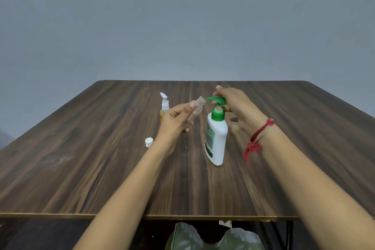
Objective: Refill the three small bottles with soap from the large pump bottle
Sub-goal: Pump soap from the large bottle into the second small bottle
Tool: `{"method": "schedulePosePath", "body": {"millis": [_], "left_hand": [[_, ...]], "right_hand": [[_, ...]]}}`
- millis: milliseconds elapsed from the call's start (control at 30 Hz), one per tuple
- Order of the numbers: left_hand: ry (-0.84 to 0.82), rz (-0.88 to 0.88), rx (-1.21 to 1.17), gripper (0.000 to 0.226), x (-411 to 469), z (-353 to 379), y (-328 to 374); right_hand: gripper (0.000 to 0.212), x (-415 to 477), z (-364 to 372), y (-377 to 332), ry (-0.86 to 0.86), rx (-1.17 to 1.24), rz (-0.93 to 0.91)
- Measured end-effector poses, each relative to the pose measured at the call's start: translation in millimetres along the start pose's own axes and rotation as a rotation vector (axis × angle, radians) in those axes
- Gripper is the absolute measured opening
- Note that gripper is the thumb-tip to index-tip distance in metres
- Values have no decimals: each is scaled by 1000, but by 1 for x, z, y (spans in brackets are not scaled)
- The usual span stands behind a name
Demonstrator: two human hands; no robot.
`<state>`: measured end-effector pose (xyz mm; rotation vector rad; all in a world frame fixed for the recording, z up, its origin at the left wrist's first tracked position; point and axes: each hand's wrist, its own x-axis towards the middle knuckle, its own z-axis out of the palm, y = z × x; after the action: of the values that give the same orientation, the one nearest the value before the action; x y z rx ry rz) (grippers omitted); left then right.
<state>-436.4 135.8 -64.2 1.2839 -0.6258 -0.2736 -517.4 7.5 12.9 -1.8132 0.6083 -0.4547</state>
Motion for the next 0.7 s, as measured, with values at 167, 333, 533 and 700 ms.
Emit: {"method": "schedulePosePath", "body": {"millis": [167, 333, 533, 700], "left_hand": [[27, -60, -40, 40, 3, 4, 1], [27, -60, -75, 35, 5, 4, 4], [9, -41, -70, 26, 5, 8, 11], [35, -39, -76, 27, 6, 8, 14]], "right_hand": [[29, 1, -2, -22, -118, -157, 6], [13, -1, 3, -24, -202, -260, 7], [38, -3, 4, -33, -301, -532, -74], [40, 7, 5, -36, -344, -552, -7]]}}
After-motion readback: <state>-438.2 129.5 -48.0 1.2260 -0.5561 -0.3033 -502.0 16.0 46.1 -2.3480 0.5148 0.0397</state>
